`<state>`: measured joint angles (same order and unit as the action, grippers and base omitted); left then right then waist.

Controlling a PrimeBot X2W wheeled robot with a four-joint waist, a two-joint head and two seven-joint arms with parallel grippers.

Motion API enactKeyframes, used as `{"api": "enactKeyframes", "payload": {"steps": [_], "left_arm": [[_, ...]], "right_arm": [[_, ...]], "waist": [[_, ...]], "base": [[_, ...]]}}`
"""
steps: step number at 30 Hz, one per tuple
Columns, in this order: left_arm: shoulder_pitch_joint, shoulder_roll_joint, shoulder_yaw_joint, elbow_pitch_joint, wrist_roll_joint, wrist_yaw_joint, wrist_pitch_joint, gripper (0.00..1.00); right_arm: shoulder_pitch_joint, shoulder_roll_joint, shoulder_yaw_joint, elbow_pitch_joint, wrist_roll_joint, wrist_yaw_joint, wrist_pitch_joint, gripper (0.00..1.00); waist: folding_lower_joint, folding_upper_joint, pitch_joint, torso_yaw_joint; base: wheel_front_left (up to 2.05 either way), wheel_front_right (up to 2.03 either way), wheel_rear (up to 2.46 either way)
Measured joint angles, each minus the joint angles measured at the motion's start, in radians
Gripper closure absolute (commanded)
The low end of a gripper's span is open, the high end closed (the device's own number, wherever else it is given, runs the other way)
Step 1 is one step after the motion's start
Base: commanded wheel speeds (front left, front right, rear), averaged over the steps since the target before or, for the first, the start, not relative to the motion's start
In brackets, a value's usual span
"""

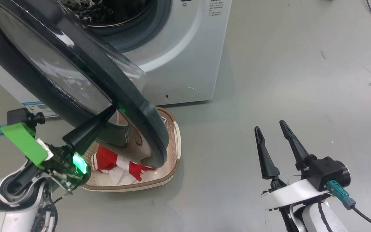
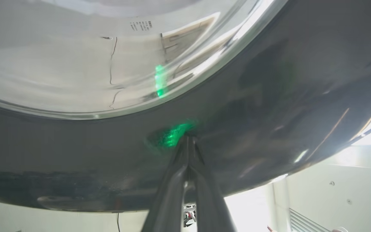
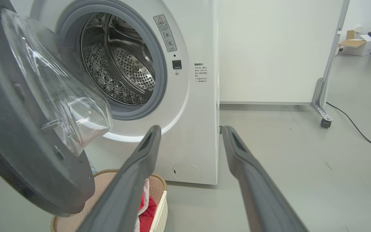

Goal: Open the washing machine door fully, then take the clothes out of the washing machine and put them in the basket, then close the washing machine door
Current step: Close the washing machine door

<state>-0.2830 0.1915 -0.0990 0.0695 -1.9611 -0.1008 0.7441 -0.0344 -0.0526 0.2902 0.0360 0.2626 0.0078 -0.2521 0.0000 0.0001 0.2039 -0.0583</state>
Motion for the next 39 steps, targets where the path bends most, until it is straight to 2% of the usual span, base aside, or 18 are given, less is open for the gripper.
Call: {"api": "enactKeyframes", "payload": {"steps": [12,19,39], "left_arm": [[-0.163,-0.025,0.008,0.041,0.018,0.021,-0.066,1.0],[-0.265,-0.034,0.015,0.069,0.062,0.024,-0.101,1.0],[-0.476,-0.027,0.066,0.213,0.132,0.034,-0.201,1.0]], "right_arm": [[-0.038,0.002,0.013,-0.021,0.002,0.0,0.0,0.0],[-0.072,0.003,0.03,-0.043,0.046,0.0,0.0,0.0],[-0.144,0.003,0.087,-0.055,0.109,-0.01,0.0,0.0]], "waist": [[0.0,0.0,0.078,-0.077],[0.0,0.0,0.131,-0.126],[0.0,0.0,0.235,-0.255]], "base": [[0.0,0.0,0.0],[0.0,0.0,0.0],[0.0,0.0,0.0]]}}
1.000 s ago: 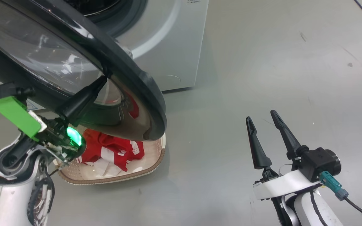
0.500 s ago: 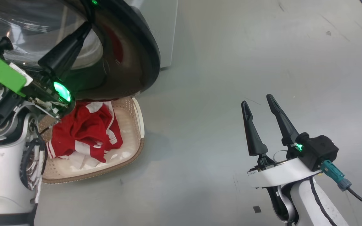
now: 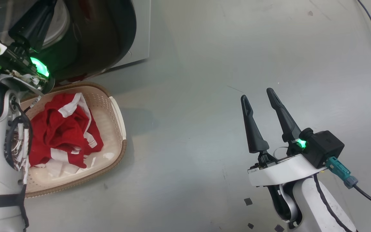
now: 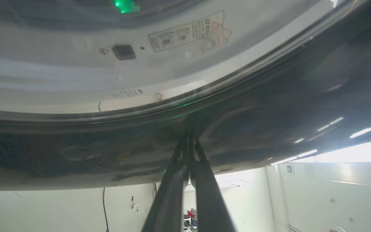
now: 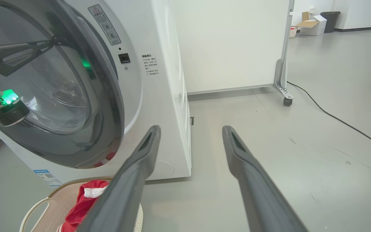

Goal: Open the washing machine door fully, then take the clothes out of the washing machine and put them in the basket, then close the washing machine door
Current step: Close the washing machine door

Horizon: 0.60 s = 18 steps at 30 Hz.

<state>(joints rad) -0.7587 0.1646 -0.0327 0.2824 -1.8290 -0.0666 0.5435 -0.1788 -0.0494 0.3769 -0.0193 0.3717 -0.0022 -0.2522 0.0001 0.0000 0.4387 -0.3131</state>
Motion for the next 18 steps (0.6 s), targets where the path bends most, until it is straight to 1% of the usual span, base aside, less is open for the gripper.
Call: {"api": "enactKeyframes", "payload": {"steps": [4,6,9,11,14,18], "left_arm": [[-0.027,0.001,0.01,0.029,0.002,-0.004,-0.016,1.0],[-0.038,-0.002,0.01,0.044,0.002,-0.008,-0.021,1.0],[-0.052,-0.012,0.009,0.066,0.001,-0.011,-0.026,1.0],[-0.057,-0.015,0.01,0.075,0.001,-0.018,-0.025,1.0],[-0.058,-0.026,0.003,0.096,0.001,-0.028,-0.02,1.0],[-0.058,-0.046,0.002,0.103,-0.007,-0.037,-0.01,1.0]], "right_arm": [[-0.004,0.0,0.005,0.001,0.008,-0.001,0.0,0.0],[-0.004,0.0,0.001,0.002,0.008,-0.01,0.0,0.0],[-0.004,0.0,-0.004,0.002,0.008,-0.011,0.0,0.0],[-0.004,0.0,-0.006,0.004,0.008,-0.012,0.0,0.0],[-0.004,0.001,-0.022,0.006,0.006,-0.027,0.0,0.0],[-0.004,0.001,-0.037,0.008,-0.001,-0.027,0.0,0.0]], "waist": [[0.0,0.0,0.008,-0.023],[0.0,0.0,0.011,-0.032],[0.0,0.0,0.015,-0.038],[0.0,0.0,0.015,-0.038],[0.0,0.0,0.012,-0.031],[0.0,0.0,0.005,-0.011]], "base": [[0.0,0.0,0.0],[0.0,0.0,0.0],[0.0,0.0,0.0],[0.0,0.0,0.0],[0.0,0.0,0.0],[0.0,0.0,0.0]]}}
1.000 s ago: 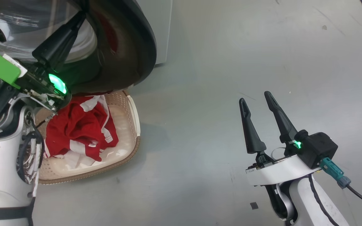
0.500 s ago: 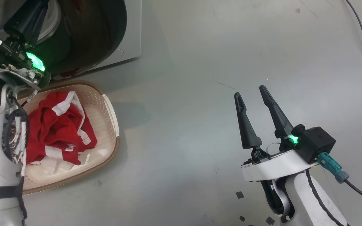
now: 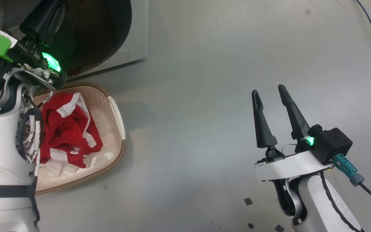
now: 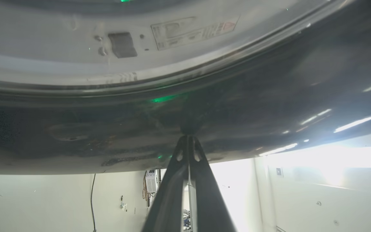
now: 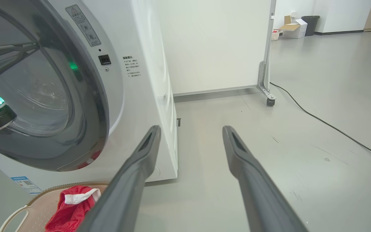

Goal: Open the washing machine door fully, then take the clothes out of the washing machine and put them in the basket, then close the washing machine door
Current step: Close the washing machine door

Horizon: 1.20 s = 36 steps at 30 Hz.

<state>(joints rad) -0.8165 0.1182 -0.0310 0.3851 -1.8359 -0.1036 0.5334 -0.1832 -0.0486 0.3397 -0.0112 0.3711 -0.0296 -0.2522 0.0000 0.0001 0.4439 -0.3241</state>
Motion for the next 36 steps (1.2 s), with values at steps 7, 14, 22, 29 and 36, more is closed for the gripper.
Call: {"api": "enactKeyframes", "payload": {"steps": [7,14,22,29,36], "left_arm": [[0.015,-0.011,0.007,-0.001,-0.011,-0.014,0.02,1.0],[0.124,-0.035,0.072,-0.053,-0.057,-0.017,0.022,1.0],[0.245,-0.067,0.159,-0.21,-0.067,-0.017,0.029,1.0],[0.395,-0.083,0.183,-0.293,-0.066,-0.017,0.039,1.0],[0.532,-0.091,0.192,-0.359,-0.063,-0.017,0.041,0.12]], "right_arm": [[0.0,0.0,-0.017,0.008,-0.022,0.0,0.0,0.0],[0.0,0.0,-0.036,0.035,-0.061,0.002,0.0,0.0],[0.011,-0.013,-0.046,0.064,-0.082,0.012,0.0,0.0],[0.049,-0.019,-0.061,0.083,-0.101,0.019,0.0,0.0],[0.078,-0.02,-0.064,0.1,-0.102,0.02,0.0,0.0]], "waist": [[0.0,0.0,-0.011,0.042],[0.0,0.0,-0.035,0.115],[0.0,-0.0001,-0.074,0.198],[0.0,-0.0001,-0.123,0.267],[0.0,-0.0001,-0.178,0.322]], "base": [[0.0,0.0,0.0],[0.0,0.0,0.0],[0.0,0.0,0.0],[0.0,0.0,0.0],[0.0,0.0,0.0]]}}
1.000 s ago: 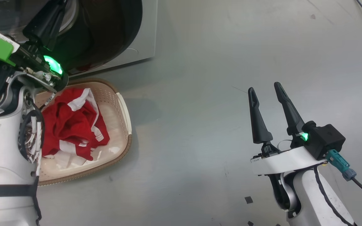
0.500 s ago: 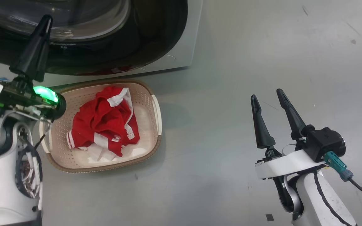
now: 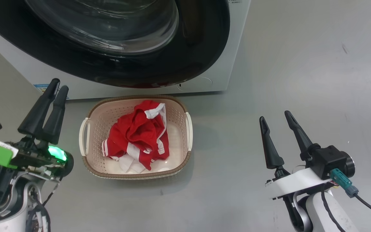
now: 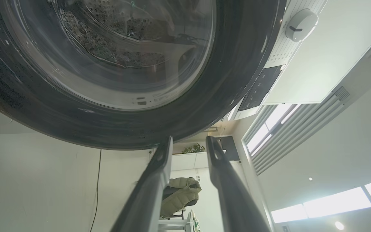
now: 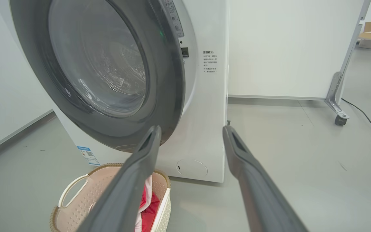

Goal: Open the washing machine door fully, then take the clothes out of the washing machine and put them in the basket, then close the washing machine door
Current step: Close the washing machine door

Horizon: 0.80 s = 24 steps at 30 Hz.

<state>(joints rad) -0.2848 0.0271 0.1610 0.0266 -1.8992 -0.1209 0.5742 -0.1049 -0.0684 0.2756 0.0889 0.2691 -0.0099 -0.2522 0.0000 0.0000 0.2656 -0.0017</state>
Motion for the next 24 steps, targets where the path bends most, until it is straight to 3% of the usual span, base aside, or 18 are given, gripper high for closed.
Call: {"api": "enactKeyframes", "payload": {"steps": [1,7,14,18,24], "left_arm": [[0.017,0.0,0.002,-0.009,0.004,0.0,-0.004,0.0],[0.102,0.0,0.023,-0.087,0.085,0.0,-0.053,0.0],[0.168,0.006,0.013,-0.198,0.416,0.0,-0.165,0.0],[0.209,0.09,-0.021,-0.266,0.693,0.0,-0.256,0.0],[0.297,0.225,-0.114,-0.301,0.992,-0.003,-0.389,0.0]], "right_arm": [[0.003,0.001,0.0,0.001,0.0,0.0,0.0,0.0],[0.018,0.003,0.002,0.011,0.0,0.009,0.0,0.0],[0.053,0.004,-0.011,0.015,0.0,0.008,0.0,0.0],[0.058,0.005,-0.012,0.015,-0.013,0.008,0.0,0.0],[0.074,0.002,-0.019,0.014,-0.034,0.007,0.0,0.0]], "waist": [[0.0,0.0,-0.008,0.006],[0.0,0.0,-0.056,0.032],[0.0,0.0,-0.104,0.044],[0.0,0.0001,-0.125,0.045],[0.0,0.0,-0.153,0.035]], "base": [[0.0,0.0,0.0],[0.0,0.0,0.0],[0.0,0.0,0.0],[0.0,0.0,0.0],[0.0,0.0,0.0]]}}
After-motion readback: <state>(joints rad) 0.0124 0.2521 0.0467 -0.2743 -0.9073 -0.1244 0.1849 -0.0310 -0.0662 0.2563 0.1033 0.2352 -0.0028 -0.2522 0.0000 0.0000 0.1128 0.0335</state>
